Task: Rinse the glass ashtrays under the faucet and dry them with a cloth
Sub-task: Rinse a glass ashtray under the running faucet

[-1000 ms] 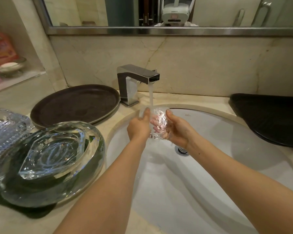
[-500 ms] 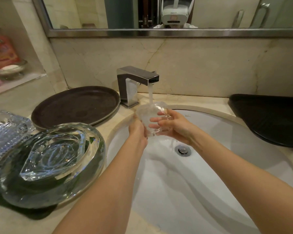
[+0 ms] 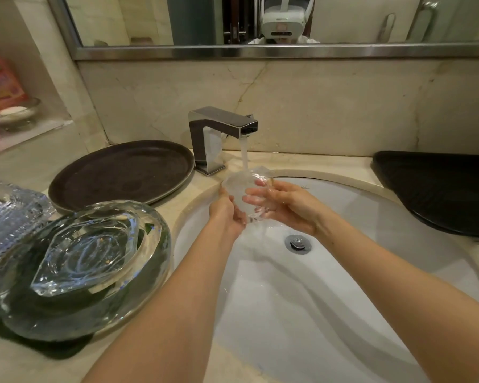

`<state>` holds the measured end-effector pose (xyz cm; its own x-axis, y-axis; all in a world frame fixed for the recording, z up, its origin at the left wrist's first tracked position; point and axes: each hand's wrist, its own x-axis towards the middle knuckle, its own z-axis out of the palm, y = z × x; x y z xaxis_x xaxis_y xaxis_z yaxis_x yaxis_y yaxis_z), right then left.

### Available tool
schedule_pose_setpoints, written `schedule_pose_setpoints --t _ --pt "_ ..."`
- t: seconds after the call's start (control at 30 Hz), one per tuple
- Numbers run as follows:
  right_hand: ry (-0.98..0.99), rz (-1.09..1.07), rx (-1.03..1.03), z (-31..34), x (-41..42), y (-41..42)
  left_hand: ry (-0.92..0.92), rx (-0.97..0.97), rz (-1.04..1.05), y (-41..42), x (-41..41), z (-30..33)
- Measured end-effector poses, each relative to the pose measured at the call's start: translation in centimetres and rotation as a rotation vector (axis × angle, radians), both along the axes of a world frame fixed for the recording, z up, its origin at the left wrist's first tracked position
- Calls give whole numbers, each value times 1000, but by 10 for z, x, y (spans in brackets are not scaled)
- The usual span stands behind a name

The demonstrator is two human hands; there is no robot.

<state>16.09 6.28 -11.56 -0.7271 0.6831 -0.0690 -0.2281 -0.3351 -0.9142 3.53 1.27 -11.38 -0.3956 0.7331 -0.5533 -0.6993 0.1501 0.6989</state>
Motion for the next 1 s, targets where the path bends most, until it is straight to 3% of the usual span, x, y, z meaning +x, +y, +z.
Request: schedule_pose_setpoints --t 0.07,0.13,0.23,0.33,0.43,0.53,0.63,0.7,0.83,1.0 --pt "50 89 1 3 1 0 -29 -19 -2 0 0 3" --pt "-42 39 117 6 -4 -3 58 -55 -110 0 0 3" --pt "-361 -133 529 7 -13 -8 28 -18 -306 -1 1 5" --pt "-761 -170 1085 3 -17 -14 -219 94 -237 -5 0 8" --pt "-902 -134 1370 -2 -14 -16 -180 72 -141 -1 -1 3" --pt "-1019 -42 1461 -6 -3 -10 -70 61 -171 -1 -2 1" --pt "-1302 90 1515 -13 1 -12 -26 87 -212 0 -4 -3" --pt "-1285 89 1509 -13 -12 -24 23 59 -223 3 -5 -5" --pt "-1045 95 1504 -7 -30 -41 128 -18 -238 2 -6 -6" --pt "-1271 37 1497 -3 -12 -27 205 42 -223 7 0 -13"
